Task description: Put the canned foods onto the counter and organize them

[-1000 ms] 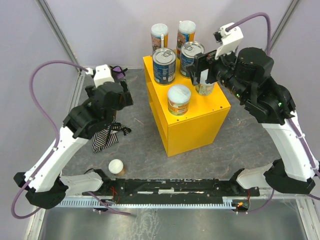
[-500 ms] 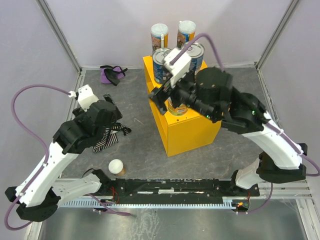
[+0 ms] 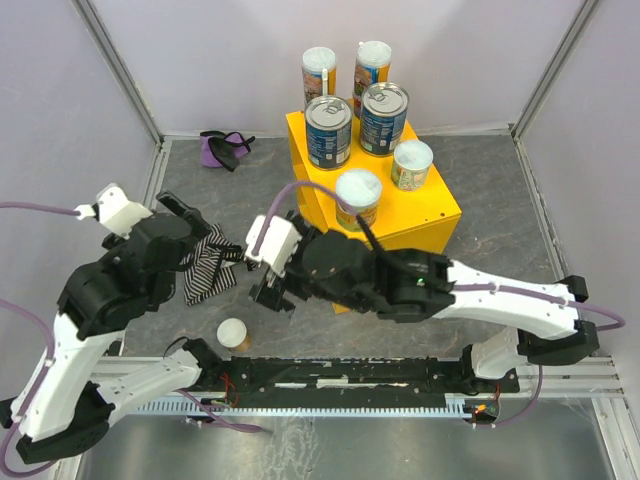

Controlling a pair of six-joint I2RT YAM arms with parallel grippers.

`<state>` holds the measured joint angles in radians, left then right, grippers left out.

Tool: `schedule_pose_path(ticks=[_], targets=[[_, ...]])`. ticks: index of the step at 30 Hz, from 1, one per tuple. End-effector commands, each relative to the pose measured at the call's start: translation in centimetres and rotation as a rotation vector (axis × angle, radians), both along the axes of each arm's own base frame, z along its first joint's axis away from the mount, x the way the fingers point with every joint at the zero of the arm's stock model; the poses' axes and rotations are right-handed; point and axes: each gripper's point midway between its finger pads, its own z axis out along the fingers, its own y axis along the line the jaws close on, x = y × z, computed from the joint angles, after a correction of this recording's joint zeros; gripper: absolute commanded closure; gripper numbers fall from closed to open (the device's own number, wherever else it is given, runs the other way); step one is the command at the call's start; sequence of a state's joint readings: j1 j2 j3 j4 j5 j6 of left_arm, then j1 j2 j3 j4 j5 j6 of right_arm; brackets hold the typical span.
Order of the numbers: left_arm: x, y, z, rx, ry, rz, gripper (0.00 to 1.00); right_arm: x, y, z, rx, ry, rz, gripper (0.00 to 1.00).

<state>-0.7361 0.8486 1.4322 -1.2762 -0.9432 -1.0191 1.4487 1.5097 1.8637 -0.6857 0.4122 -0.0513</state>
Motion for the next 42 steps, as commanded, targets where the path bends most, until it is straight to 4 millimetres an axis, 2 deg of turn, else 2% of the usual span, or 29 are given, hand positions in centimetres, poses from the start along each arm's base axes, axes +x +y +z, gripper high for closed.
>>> schedule_pose_path(ticks=[1,6,10,17,24,31,42], targets=[[-0.9,2.3,3.0,-0.076,-0.109,0.106,0.01,-1.7,1.8,-1.9,0.087,0.078,0.051,0.01],[-1.3,2.7,3.5,-0.113,-0.139,0.119,0.0,-2.6,4.5,-8.4,0.01,0.133,0.1,0.01],[-1.4,2.9,4.5,-0.128,-0.167,0.123,0.01,-3.4,6.4,-12.4,-0.01,0.19,0.136,0.01],[-1.1,2.6,6.3,-0.133,-0.199,0.097,0.01,-4.9,9.8,-18.0,-0.048,0.294,0.203,0.01],[-1.2,2.6,7.7,-0.127,-0.216,0.076,0.0,-5.4,12.0,-22.1,-0.063,0.365,0.236,0.01],[-1.3,2.7,8.4,-0.123,-0.224,0.061,0.0,-5.7,13.4,-25.7,-0.088,0.416,0.253,0.0],[-1.2,2.2,8.8,-0.129,-0.229,0.03,0.0,-3.3,14.1,-29.1,-0.107,0.427,0.182,0.0]])
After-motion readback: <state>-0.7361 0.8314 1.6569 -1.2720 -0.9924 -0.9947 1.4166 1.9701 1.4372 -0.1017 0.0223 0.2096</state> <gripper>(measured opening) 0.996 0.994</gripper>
